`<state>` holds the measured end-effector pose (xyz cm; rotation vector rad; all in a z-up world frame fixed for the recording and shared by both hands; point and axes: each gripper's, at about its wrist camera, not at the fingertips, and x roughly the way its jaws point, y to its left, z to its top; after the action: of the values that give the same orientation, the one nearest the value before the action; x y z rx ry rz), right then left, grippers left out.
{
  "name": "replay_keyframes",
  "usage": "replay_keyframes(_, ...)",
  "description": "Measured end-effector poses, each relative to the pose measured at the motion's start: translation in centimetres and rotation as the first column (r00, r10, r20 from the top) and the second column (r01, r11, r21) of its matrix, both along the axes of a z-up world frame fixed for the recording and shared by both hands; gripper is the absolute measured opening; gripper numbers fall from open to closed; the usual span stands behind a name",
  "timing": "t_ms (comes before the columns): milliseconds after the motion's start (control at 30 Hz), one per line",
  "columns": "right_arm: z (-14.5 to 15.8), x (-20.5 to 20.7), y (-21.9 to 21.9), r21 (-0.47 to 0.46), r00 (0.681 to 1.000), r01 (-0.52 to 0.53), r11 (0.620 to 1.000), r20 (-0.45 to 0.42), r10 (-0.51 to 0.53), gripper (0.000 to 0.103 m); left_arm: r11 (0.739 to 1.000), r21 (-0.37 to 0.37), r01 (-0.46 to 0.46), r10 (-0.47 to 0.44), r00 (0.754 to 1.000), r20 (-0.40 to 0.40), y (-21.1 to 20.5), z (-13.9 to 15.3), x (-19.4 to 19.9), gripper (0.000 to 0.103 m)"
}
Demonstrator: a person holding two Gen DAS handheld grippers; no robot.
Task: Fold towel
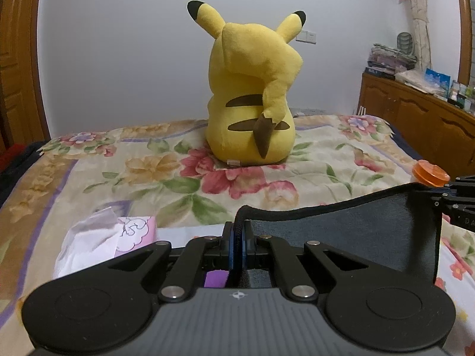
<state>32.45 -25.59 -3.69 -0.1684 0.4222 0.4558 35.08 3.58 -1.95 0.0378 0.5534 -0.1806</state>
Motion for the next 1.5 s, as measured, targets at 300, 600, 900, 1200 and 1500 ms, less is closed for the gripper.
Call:
replay_keyframes(300, -2.2, 2.2, 0.7, 0.011, 0.999, 0.046, 0.999, 0.016, -0.046, 0.004, 0.998, -0.018, -0.052, 0.052, 0.999, -0.003, 0.2, -2.3, 2.9, 0.008)
replay_keyframes(600, -3.6, 4.2, 0.9, 0.031, 0.996, 0.083, 0.996, 0.010, -0.084, 0.004, 0.996, -0.019, -0.089, 0.089, 0.996, -0.002, -0.1, -3.8, 5.0, 0.008)
replay_keyframes(900, -6.2, 6.4, 0.9, 0.026, 0.993, 0.096, 0.995, -0.070, -0.094, 0.004, 0.995, 0.038, -0.096, 0.098, 0.994, -0.046, -0.7, -6.0, 6.9, 0.009)
replay_keyframes(1200, -8.0, 7.1, 0.7, 0.025, 0.984, 0.109, 0.994, -0.142, -0.104, 0.010, 0.992, 0.075, -0.098, 0.105, 0.990, -0.089, -1.3, -7.4, 7.5, 0.055)
replay_keyframes(1500, -7.1, 5.2, 1.1, 0.020, 0.984, 0.119, 0.993, -0.133, -0.115, 0.067, 0.994, 0.068, -0.085, 0.092, 0.989, -0.112, -2.1, -7.1, 5.6, 0.065)
